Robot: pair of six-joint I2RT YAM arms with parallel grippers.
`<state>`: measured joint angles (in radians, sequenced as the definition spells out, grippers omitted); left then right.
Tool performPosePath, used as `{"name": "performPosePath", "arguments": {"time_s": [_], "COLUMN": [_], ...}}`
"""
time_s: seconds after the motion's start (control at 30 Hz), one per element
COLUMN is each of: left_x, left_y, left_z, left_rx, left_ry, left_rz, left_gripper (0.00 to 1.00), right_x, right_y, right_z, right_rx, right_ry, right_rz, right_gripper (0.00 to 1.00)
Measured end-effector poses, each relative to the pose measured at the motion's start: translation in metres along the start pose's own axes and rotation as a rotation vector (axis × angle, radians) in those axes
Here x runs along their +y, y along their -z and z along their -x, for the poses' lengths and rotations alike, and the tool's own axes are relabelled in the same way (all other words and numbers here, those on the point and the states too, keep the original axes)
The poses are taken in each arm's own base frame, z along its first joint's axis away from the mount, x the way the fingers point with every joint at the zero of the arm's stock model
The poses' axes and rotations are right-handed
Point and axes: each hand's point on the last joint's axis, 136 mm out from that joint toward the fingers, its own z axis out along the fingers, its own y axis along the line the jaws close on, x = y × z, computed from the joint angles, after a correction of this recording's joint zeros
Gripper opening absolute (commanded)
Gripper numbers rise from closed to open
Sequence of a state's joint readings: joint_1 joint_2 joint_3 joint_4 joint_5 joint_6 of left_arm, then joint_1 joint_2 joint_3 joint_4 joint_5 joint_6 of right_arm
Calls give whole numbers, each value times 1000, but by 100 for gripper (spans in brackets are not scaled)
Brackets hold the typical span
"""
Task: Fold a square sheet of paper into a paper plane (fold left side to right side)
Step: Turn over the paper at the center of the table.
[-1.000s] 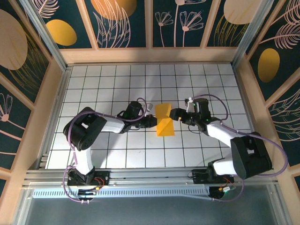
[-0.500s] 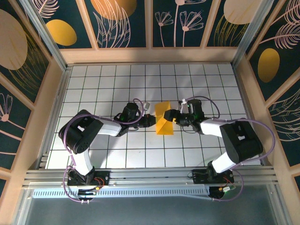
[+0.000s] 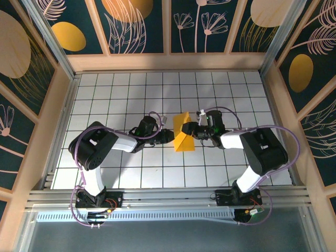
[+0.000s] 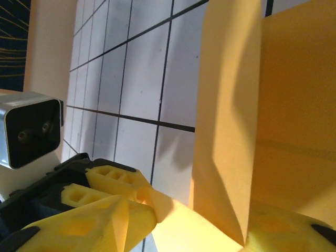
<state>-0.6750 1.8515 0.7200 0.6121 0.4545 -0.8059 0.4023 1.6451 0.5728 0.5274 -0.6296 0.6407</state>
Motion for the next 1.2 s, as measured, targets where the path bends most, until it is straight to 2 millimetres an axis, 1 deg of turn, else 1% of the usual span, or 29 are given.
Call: {"name": "performPosePath", "arguments": {"time_s": [0.2,0.27,0.3,0.33,0.43,0.5,0.6,0.7,0.8,0.87,0.93,1.0,1.1,1.2], "left_x": [10,11,10,8,-10,-31,-55,-68,-75,-82,-94,-110,-134,-153], "left_y": [0,2,6,10,34,55,81,103,119,127,135,140,144,139], "left_z": [1,3,5,7,22,37,56,64,65,66,68,70,69,70], "left_rx": [-13,-24,-37,-52,-133,-211,-312,-390,-439,-466,-487,-493,-469,-425], "left_ry": [26,29,26,22,-15,-54,-91,-102,-98,-100,-104,-112,-123,-123], "left_rz": [52,64,72,76,62,32,-9,-39,-71,-105,-159,-232,-349,-447], "left_gripper": [31,38,42,46,58,66,79,91,98,99,99,98,96,95], "right_x": [-6,-5,-5,-5,5,17,37,59,87,108,127,145,160,169], "right_y": [-3,-4,-3,-3,2,9,25,46,70,87,103,115,122,123], "right_z": [0,1,2,2,9,16,32,50,66,75,80,81,79,76], "right_rx": [-5,-12,-15,-18,-42,-71,-129,-204,-284,-334,-371,-392,-382,-359], "right_ry": [-5,1,7,8,36,65,116,164,219,250,273,294,295,280], "right_rz": [-16,-19,-21,-20,-6,17,55,102,169,224,284,343,409,453], "right_gripper": [14,7,2,0,0,0,0,0,0,0,0,0,0,0]}}
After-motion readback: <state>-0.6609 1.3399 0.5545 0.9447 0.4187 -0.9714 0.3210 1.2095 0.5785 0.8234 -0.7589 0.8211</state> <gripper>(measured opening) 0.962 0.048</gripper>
